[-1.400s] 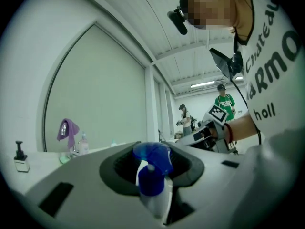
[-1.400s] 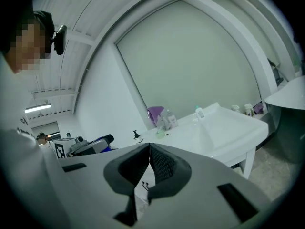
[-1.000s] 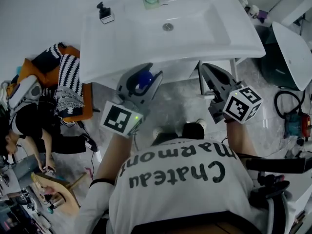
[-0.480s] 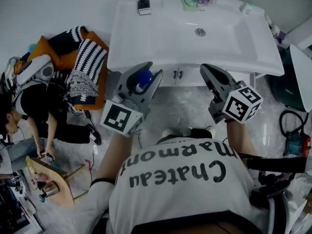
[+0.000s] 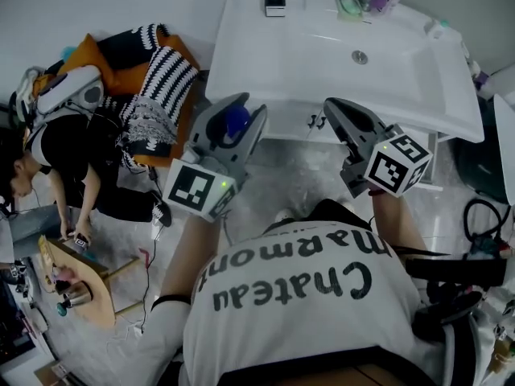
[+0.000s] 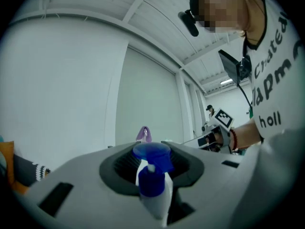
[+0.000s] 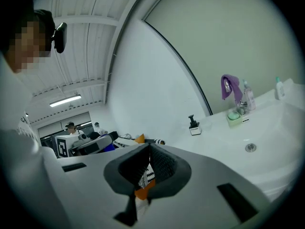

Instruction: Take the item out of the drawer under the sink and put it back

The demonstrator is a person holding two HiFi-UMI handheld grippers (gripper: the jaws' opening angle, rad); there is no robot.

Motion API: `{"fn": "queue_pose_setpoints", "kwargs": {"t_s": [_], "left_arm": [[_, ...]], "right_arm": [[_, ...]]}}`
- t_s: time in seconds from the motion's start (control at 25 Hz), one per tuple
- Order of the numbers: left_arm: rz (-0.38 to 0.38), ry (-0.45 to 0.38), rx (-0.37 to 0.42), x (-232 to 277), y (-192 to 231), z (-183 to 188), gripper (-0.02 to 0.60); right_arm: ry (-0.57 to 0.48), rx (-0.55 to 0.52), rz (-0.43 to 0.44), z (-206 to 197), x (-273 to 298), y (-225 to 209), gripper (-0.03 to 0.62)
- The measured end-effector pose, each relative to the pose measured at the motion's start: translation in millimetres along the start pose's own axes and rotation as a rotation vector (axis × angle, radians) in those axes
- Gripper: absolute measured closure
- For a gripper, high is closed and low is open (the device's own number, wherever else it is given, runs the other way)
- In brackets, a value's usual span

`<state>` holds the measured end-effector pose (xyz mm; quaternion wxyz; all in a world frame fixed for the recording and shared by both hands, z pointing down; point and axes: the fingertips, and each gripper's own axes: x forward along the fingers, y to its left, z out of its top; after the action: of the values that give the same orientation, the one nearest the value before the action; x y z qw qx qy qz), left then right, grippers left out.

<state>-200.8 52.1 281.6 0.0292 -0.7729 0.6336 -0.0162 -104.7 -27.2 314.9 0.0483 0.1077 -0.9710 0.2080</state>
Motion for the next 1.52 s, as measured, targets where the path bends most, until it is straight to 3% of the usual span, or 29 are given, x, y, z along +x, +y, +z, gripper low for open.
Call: {"fn": "queue_pose_setpoints", "kwargs": {"t_s": [0.48, 1.08, 1.52], "left_arm": [[0.041, -0.038, -0.046, 1, 23, 3, 0.449], [0.024, -0.013, -0.060, 88, 84, -3, 0.449], [0.032, 0.000, -0.072, 131, 125, -10, 0.449]], "right_arm": [[0.029, -0.042, 0.101, 4, 37, 15, 0.582], [0.041, -0.030, 0.144, 53, 118, -57, 0.582], [0.055, -0.013, 0.138, 64, 148, -96, 0.582]]}}
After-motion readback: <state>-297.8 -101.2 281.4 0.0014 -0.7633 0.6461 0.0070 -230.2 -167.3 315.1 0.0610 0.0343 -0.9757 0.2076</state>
